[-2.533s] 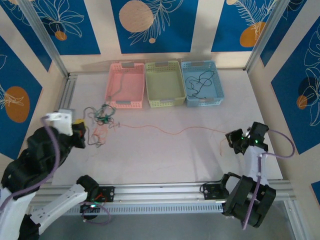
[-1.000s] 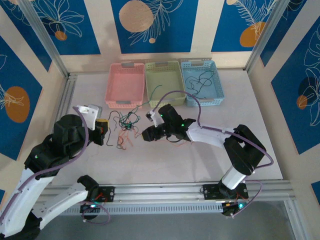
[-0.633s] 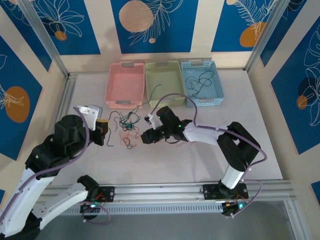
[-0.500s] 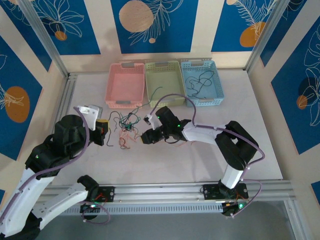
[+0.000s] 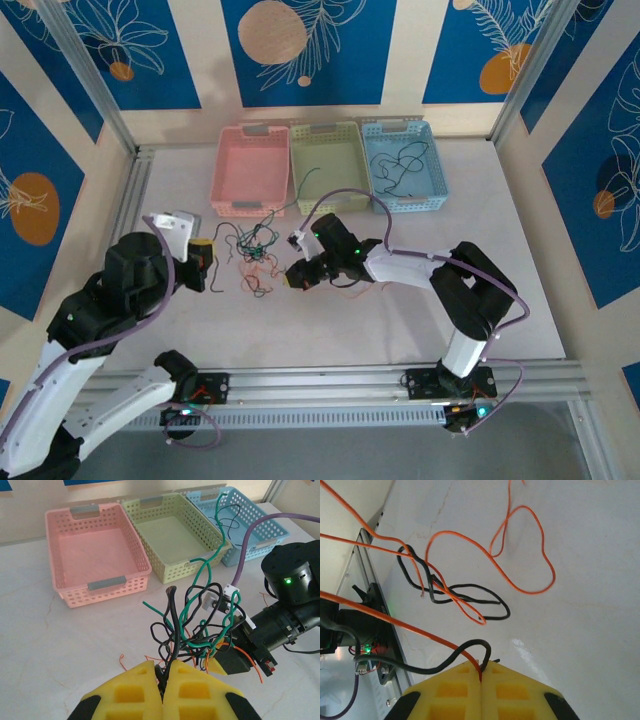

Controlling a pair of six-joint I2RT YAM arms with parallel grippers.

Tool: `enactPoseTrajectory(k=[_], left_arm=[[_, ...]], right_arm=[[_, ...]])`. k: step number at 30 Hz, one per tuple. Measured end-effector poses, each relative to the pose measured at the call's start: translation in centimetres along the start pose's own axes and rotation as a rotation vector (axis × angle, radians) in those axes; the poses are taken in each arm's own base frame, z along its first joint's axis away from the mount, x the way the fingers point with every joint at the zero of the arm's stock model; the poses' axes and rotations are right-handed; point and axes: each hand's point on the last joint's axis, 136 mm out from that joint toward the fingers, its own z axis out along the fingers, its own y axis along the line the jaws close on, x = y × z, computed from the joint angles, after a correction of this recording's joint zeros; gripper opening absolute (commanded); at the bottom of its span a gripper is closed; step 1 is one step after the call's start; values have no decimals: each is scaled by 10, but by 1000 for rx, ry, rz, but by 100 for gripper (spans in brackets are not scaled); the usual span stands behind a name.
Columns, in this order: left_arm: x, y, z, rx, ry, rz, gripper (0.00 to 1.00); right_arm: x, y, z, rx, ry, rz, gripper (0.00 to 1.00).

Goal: Untangle the cables

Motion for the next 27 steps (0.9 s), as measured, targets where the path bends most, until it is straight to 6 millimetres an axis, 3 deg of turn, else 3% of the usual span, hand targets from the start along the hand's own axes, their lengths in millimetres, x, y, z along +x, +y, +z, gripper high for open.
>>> enactPoseTrajectory(k=[6, 11, 14, 17, 19, 23, 24, 27], left_arm=[[-1, 17, -16, -74, -45, -6, 0], [3, 33, -35, -134, -93, -17, 0], [13, 45, -45, -179, -100, -22, 0], [22, 59, -61, -230, -133, -38, 0], [26, 67, -72, -254, -162, -50, 0], [29, 81, -89, -313, -211, -71, 0], [29, 84, -92, -325, -224, -78, 0], [28, 89, -95, -354, -239, -84, 0]], right_arm=[[-3, -1, -7, 13, -21, 17, 0], [-11, -19, -38, 60, -116, 96, 0], [-21, -52, -69, 96, -234, 234, 0], [-19, -114, -113, 122, -400, 494, 0], [-5, -151, -131, 109, -477, 676, 0], [37, -201, -132, 92, -504, 1002, 0], [43, -207, -130, 94, -501, 1050, 0], [37, -208, -134, 70, -529, 1086, 0]])
